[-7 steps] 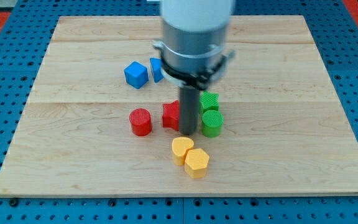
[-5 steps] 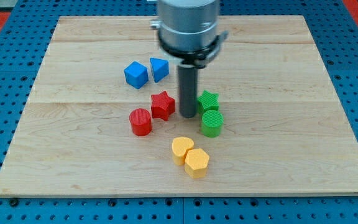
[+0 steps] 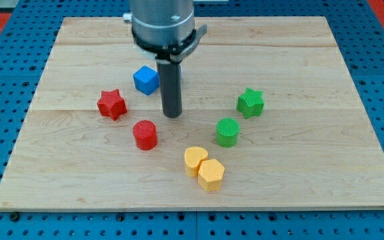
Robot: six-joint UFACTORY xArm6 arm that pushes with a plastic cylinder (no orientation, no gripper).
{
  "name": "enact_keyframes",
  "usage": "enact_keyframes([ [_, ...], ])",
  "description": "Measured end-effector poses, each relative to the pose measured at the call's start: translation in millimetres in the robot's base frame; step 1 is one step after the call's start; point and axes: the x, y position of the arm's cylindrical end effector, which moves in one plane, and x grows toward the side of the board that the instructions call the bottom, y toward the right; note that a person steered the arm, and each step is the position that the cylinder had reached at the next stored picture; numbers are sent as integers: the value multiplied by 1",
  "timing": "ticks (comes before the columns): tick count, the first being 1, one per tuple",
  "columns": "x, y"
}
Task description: Move the red blocks towards the center left
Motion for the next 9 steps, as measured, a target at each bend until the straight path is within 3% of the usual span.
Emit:
enact_keyframes([
  [1, -3, -111],
  [2, 26, -103],
  [3, 26, 7],
  [4, 73, 46],
  [5, 90, -33],
  [6, 56, -71],
  [7, 57, -37],
  [9, 52, -180],
])
